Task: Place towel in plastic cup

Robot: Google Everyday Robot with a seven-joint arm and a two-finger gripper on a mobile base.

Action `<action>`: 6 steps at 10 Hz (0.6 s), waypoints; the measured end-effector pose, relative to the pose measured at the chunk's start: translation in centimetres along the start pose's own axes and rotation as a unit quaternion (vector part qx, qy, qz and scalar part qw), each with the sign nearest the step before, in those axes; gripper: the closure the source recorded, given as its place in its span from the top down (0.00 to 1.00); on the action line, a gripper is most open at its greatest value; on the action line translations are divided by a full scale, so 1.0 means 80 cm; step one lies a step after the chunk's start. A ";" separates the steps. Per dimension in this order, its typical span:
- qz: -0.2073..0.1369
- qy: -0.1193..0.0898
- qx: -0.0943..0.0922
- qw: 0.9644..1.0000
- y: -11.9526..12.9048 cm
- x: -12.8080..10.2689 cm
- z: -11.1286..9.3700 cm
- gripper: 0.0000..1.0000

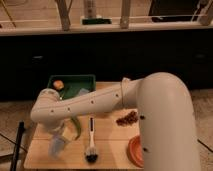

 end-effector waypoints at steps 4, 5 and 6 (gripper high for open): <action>0.001 0.008 0.003 1.000 -0.003 0.004 -0.013 0.80; 0.002 0.011 0.003 1.000 -0.003 0.006 -0.015 0.80; 0.002 0.011 0.003 1.000 -0.003 0.006 -0.015 0.80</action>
